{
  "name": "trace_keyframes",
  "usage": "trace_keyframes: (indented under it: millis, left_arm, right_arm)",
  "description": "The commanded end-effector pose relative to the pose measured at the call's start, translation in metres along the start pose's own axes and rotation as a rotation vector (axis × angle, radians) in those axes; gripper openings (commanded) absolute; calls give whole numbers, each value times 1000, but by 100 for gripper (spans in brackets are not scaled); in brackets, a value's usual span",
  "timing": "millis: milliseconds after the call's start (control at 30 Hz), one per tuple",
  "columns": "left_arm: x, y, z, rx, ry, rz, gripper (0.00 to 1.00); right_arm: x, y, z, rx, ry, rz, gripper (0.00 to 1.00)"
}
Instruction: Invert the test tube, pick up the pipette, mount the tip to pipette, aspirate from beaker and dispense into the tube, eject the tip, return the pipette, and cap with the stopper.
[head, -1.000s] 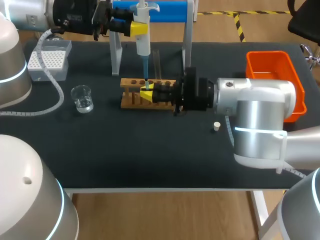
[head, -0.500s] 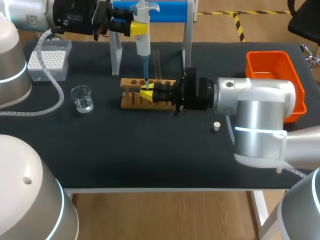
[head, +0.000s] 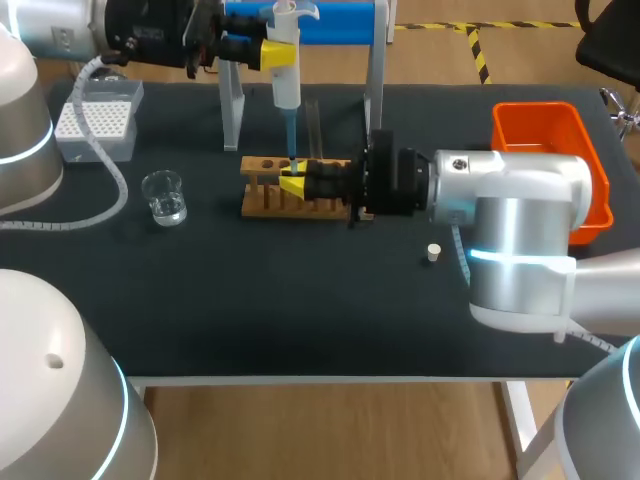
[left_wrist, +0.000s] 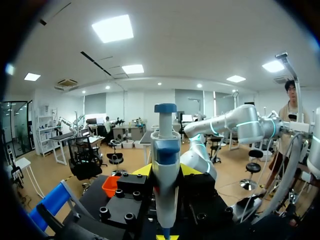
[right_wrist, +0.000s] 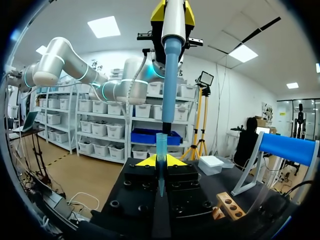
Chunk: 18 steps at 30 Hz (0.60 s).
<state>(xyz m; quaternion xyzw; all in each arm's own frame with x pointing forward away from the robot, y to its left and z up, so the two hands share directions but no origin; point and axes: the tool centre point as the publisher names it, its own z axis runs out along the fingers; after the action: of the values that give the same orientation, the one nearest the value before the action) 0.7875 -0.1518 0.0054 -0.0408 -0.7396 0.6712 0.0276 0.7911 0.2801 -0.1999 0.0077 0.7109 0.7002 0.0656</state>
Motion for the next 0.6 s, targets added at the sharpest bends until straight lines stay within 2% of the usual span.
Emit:
trace_keyframes:
  millis: [33, 600]
  left_arm:
    - [-1, 3, 0, -2, 2, -1, 0]
    - [-1, 3, 0, -2, 2, -1, 0]
  right_arm:
    - [0, 5, -1, 0, 5, -3, 0]
    - [-1, -12, -3, 13, 3, 26, 0]
